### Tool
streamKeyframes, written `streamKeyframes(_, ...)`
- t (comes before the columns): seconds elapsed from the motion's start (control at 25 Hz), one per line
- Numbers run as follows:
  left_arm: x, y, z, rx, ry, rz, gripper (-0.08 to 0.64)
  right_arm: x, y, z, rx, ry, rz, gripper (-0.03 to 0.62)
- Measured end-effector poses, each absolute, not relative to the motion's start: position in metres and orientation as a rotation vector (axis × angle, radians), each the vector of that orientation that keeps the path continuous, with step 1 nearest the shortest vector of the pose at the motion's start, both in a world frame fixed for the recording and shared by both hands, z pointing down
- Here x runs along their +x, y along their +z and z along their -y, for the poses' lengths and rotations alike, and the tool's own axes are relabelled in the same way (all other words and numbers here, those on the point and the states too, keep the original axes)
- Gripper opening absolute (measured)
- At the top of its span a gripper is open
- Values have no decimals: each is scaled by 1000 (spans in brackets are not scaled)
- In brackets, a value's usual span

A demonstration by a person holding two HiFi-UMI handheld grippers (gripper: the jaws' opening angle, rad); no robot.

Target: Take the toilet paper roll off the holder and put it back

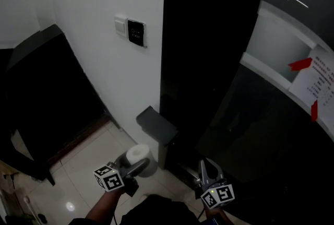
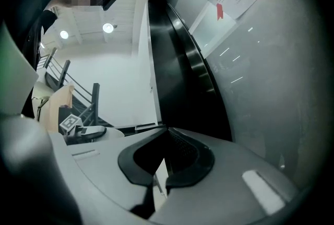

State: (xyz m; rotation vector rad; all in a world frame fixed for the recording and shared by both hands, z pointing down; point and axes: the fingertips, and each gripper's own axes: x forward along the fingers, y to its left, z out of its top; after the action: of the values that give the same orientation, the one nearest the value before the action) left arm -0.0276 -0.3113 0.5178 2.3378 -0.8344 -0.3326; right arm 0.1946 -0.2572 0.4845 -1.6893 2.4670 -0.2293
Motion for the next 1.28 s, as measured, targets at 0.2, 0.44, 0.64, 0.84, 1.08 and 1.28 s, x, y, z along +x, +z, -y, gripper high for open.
streamKeyframes(0.2, -54, 485, 314, 2435, -321, 992, 445, 182, 481, 261, -1663, -216, -2499, 12)
streamKeyframes(0.44, -80, 434, 312, 2480, -473, 1064, 446, 173, 478, 260, -1647, -214, -2503, 12)
streamKeyframes(0.64, -87, 407, 307, 2563, -499, 1147, 445, 175, 479, 258, -1662, -216, -2483, 12)
streamKeyframes(0.84, -87, 411, 309, 2505, -540, 1106, 445, 179, 476, 257, -1672, -207, -2460, 12)
streamKeyframes(1.08, -81, 416, 309, 2508, -522, 1102, 440, 186, 475, 257, -1688, -200, -2436, 12)
streamKeyframes(1.28, -72, 413, 308, 2530, -506, 1098, 442, 189, 473, 258, -1683, -192, -2436, 12)
